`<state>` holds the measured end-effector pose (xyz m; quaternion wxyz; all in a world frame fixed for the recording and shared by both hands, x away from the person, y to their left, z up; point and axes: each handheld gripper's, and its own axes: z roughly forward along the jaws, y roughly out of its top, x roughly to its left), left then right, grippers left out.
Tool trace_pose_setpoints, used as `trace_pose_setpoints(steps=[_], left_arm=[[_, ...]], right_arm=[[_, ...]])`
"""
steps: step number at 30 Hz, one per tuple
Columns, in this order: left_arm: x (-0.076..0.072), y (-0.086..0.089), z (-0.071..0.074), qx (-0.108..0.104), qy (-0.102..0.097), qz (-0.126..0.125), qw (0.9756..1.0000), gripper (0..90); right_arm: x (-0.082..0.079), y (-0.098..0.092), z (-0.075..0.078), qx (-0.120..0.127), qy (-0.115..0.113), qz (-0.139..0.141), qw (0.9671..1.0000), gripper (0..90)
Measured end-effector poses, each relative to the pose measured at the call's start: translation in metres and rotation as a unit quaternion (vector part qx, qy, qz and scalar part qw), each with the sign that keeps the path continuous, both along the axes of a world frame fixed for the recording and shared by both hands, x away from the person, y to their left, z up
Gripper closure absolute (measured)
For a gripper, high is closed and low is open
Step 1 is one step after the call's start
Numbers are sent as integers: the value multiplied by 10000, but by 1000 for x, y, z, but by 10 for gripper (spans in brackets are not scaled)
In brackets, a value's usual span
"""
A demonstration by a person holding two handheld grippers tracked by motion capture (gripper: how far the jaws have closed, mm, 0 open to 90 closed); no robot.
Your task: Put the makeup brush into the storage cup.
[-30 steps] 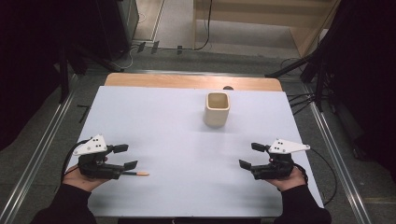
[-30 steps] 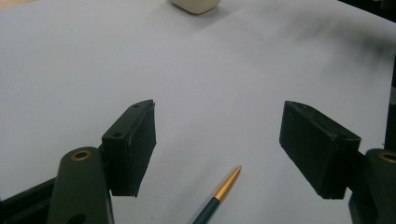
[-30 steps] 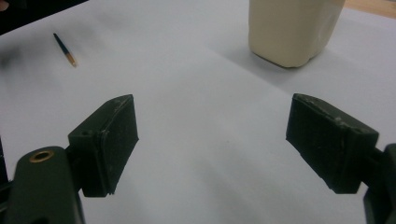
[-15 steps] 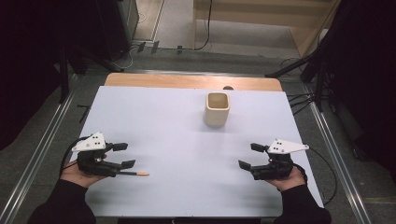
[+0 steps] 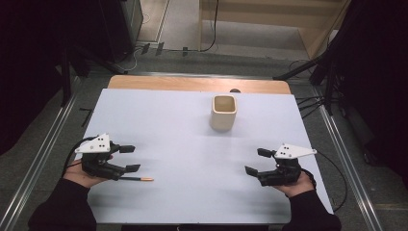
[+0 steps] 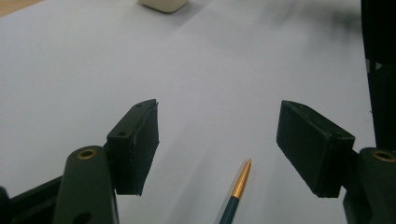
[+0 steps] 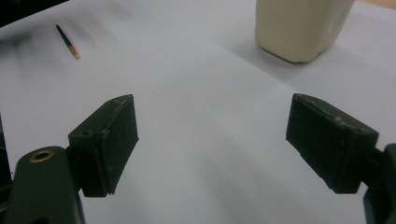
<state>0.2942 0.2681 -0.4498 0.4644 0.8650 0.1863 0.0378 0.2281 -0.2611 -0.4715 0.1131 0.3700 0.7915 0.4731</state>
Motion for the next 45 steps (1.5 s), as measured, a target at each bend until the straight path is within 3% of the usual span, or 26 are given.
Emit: trace_pose_setpoints(steps=[3,5,7,8,9,10,14,16,17,18,19,21,25,28,29,30,31,32,33,36,45], left_arm=[[4,0,0,51,-73,-271,9996,308],[7,-1,1,207,-99,-422,9988,310],[10,-1,3,149,-147,-526,9984,313],[13,0,3,58,-83,-571,9983,313],[15,-1,4,100,-11,-618,9980,312],[17,-1,4,205,-65,-670,9975,310],[20,-2,4,269,-51,-655,9975,304],[19,-2,4,530,-34,-563,9970,310],[19,-2,4,530,-34,-563,9970,313],[17,-3,3,830,-23,-602,9947,316],[17,-3,3,830,-23,-602,9947,316],[15,-7,5,1184,-78,-667,9907,315],[13,-12,9,1499,-98,-747,9858,316],[12,-16,13,1800,-65,-791,9805,317],[13,-19,14,1992,-30,-836,9764,318],[13,-19,14,1992,-30,-836,9764,319],[12,-22,14,2224,-32,-917,9706,320],[12,-24,14,2337,-38,-969,9675,321],[12,-24,14,2337,-38,-969,9675,324],[10,-29,14,2575,-66,-1126,9597,325],[7,-35,13,2945,-42,-1335,9463,326]], right_arm=[[0,0,0,2,5,14,10000,178],[0,1,0,7,5,50,10000,178],[0,1,0,6,9,64,10000,178],[0,1,0,6,9,64,10000,178],[1,2,0,12,17,79,10000,178],[0,2,0,30,43,90,9999,178],[0,2,0,67,31,108,9999,178],[0,1,0,68,31,109,9999,178],[0,1,0,68,31,109,9999,178],[0,0,0,60,34,104,9999,178],[0,0,0,60,34,104,9999,178],[0,0,-1,56,45,92,9999,178],[0,0,-1,45,78,70,9999,178],[0,0,-2,-17,90,62,9999,178],[0,0,-2,-47,104,56,9999,178],[0,0,-2,-58,103,63,9999,178],[0,0,-3,-79,110,56,9999,178],[0,0,-3,-95,129,47,9999,178],[0,0,-3,-95,129,47,9999,178],[0,1,-3,-137,144,43,9998,178],[0,3,-5,-233,223,90,9994,177]])
